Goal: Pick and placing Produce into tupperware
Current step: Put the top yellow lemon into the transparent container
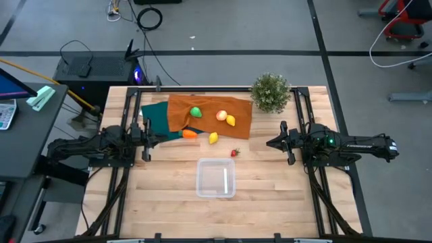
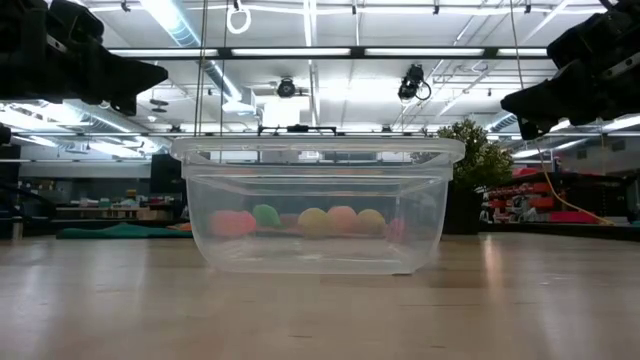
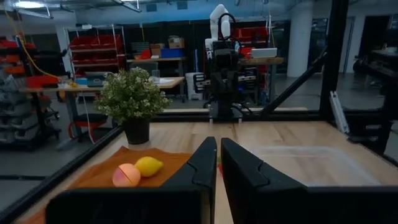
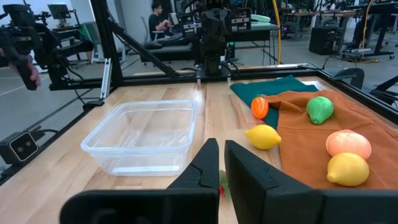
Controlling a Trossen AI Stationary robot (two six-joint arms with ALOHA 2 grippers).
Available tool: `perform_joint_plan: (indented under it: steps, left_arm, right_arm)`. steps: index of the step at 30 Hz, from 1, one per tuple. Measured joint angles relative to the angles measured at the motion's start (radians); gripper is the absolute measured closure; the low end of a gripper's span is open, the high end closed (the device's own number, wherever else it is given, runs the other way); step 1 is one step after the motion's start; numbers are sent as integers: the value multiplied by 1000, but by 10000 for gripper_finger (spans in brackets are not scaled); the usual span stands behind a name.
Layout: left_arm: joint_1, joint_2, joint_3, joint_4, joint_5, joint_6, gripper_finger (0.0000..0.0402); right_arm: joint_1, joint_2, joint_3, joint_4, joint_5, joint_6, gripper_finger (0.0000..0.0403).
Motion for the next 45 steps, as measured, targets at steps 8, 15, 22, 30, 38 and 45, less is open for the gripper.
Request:
perform_joint_plan:
  steps: [8,15,22,30,38,45]
  left_arm:
    - [0,0,0,2,0,-64,363]
    - [1,0,0,3,-40,-84,373]
    - [1,0,0,2,-107,-204,386]
    - [1,0,0,2,-167,-313,389]
    - [2,0,0,18,-240,-306,388]
    - [2,0,0,21,-246,-474,392]
  right_arm:
    - [0,0,0,0,0,0,403]
    - [0,0,0,1,0,0,403]
    - [-1,1,0,24,54,0,403]
    - [-1,2,0,48,68,95,403]
    - [-1,9,0,47,273,364,403]
    - [-1,48,0,49,456,777,403]
